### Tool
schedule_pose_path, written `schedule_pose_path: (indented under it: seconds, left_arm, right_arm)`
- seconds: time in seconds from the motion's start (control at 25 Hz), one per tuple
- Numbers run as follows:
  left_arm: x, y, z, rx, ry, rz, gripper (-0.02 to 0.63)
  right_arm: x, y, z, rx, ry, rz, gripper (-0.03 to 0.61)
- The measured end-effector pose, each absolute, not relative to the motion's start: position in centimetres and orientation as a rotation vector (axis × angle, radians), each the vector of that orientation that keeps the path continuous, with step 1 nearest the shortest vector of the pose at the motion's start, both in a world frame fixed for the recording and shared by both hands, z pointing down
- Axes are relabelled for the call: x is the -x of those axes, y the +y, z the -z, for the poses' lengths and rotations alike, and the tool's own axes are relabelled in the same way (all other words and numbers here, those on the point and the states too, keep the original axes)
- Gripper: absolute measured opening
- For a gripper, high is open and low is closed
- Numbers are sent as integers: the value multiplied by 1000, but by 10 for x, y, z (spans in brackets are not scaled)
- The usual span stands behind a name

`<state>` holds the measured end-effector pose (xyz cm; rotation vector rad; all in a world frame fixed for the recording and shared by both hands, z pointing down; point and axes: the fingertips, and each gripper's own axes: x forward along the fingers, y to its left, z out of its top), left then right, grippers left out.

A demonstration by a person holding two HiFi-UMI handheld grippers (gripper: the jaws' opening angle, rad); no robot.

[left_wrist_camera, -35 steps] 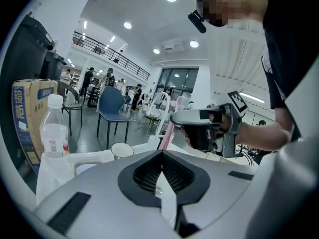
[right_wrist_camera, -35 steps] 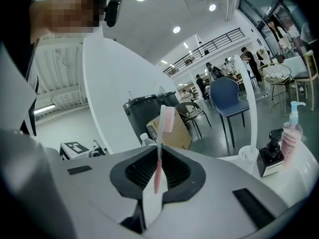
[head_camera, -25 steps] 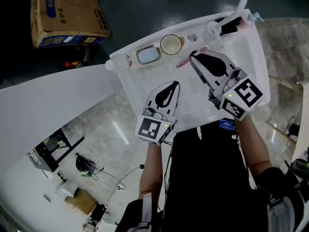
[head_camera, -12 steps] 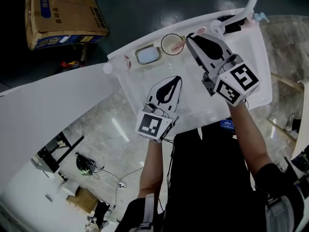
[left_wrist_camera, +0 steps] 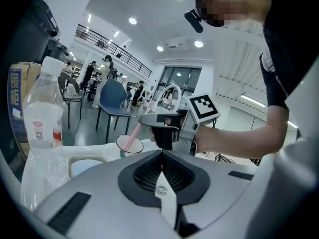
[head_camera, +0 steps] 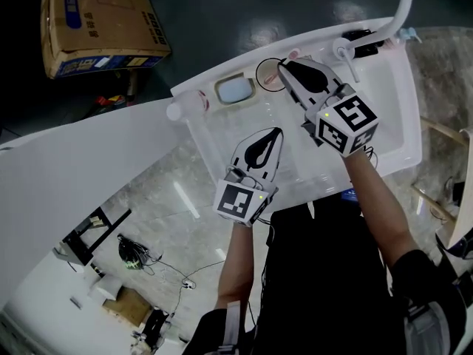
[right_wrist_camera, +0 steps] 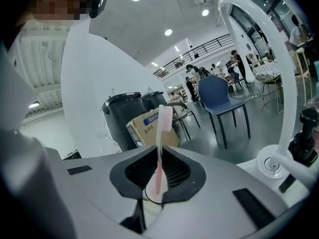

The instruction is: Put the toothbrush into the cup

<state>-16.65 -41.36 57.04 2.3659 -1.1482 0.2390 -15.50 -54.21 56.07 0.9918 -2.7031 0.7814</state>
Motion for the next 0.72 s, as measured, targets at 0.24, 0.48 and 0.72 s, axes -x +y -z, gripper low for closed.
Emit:
schedule_pose_path:
  seconds: [0.24,0.48,0.72]
  left_arm:
    - [168,-415,-571,-2371,-1155,-225,9]
    - [164,-419,-570,-2357,-1143,-202,9]
    - [164,-418,-571,-2355,-1149,-201,9]
  right_arm:
    - [156,-541,-577,-970,-2664,-759,38]
    - [159,-541,-592,-943,-2616,-711,38]
    - [160,-542,-599,-926,-2589,-690,38]
